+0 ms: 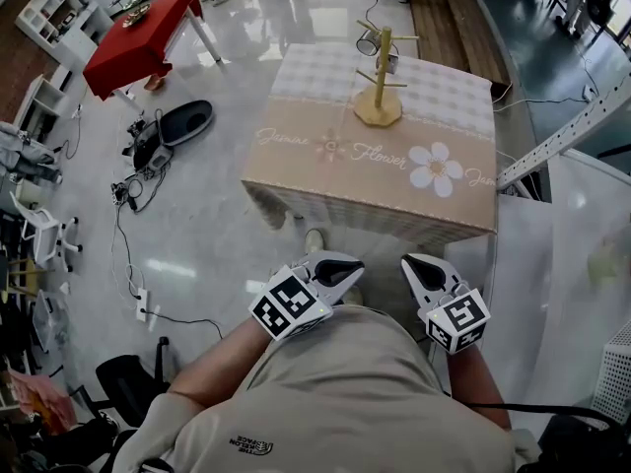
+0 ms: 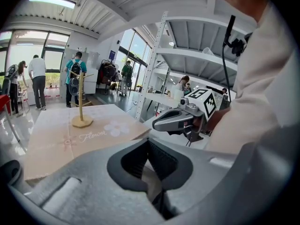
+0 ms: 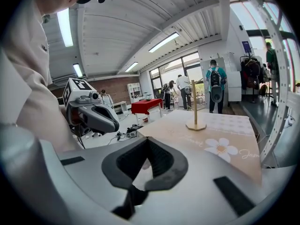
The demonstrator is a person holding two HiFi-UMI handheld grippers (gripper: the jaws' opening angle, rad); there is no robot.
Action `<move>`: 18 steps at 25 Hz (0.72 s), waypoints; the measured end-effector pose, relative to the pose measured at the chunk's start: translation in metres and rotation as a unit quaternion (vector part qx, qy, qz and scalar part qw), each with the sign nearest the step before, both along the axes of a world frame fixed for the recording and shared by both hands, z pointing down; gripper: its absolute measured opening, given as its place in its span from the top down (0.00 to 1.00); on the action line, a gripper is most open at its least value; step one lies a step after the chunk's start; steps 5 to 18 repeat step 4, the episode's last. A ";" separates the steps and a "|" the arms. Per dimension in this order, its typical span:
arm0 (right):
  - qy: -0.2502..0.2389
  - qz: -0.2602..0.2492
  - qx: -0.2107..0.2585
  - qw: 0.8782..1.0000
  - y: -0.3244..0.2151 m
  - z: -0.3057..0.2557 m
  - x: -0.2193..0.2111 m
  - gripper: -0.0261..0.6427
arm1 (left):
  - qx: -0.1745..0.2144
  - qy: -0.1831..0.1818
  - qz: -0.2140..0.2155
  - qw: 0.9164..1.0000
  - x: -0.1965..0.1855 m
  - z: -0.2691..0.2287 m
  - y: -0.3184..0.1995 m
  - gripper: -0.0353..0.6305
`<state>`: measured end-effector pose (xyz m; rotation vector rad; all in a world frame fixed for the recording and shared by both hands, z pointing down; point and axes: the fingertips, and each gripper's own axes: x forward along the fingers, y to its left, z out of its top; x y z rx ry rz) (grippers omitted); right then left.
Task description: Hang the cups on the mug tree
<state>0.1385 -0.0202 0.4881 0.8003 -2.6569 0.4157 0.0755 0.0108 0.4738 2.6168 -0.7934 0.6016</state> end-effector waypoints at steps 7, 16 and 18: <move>0.001 -0.007 0.001 1.000 -0.012 0.002 -0.011 0.94 | -0.007 0.004 -0.006 1.000 -0.010 0.004 -0.012 0.94; 0.001 -0.007 0.001 1.000 -0.012 0.002 -0.011 0.94 | -0.007 0.004 -0.006 1.000 -0.010 0.004 -0.012 0.94; 0.001 -0.007 0.001 1.000 -0.012 0.002 -0.011 0.94 | -0.007 0.004 -0.006 1.000 -0.010 0.004 -0.012 0.94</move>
